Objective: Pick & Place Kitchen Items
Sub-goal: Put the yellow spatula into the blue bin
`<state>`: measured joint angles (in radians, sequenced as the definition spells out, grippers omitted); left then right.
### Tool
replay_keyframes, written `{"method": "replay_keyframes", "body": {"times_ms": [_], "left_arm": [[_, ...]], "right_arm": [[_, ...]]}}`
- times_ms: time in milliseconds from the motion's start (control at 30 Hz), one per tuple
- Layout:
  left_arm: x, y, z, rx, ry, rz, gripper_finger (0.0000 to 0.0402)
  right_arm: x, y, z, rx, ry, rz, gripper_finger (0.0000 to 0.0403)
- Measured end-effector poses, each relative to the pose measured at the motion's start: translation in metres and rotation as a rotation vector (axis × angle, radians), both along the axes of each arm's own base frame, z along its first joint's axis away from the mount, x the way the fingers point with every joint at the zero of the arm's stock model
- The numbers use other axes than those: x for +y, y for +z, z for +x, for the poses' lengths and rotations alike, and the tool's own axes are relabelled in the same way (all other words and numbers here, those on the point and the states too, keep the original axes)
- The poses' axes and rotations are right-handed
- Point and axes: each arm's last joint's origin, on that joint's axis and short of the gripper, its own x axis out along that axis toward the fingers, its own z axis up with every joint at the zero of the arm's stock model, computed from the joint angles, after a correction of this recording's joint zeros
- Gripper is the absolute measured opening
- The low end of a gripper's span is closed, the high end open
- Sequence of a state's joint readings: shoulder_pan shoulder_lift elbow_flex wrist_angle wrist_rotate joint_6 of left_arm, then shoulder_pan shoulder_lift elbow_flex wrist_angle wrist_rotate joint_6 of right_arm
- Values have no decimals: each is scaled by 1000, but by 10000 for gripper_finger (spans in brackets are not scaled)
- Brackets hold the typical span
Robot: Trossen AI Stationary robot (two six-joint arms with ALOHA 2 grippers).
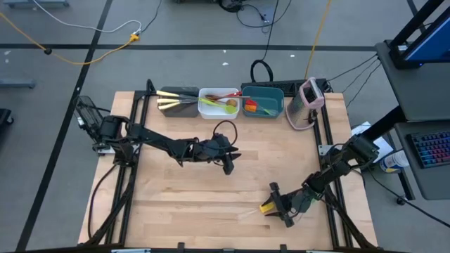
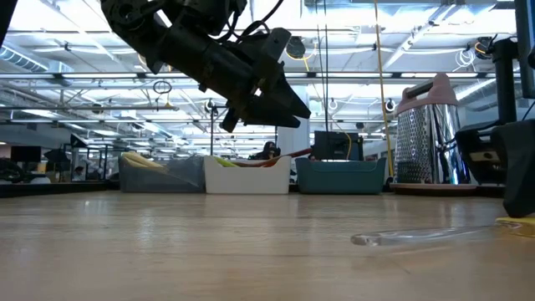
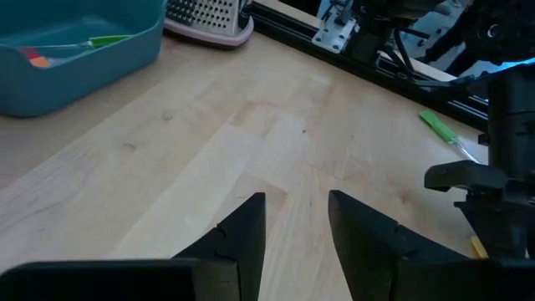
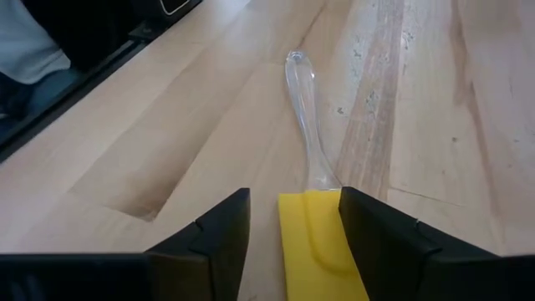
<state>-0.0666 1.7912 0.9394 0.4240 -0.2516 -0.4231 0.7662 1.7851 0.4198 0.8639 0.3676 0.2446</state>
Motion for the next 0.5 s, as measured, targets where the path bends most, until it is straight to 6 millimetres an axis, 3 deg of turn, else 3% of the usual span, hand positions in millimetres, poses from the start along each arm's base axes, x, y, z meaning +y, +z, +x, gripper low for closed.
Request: {"method": "replay_keyframes", "body": {"times_ms": [500], "left_arm": [[0,0,0,0,0,0,136]], "right_arm": [[2,5,3,-102,64,-65,192]]}}
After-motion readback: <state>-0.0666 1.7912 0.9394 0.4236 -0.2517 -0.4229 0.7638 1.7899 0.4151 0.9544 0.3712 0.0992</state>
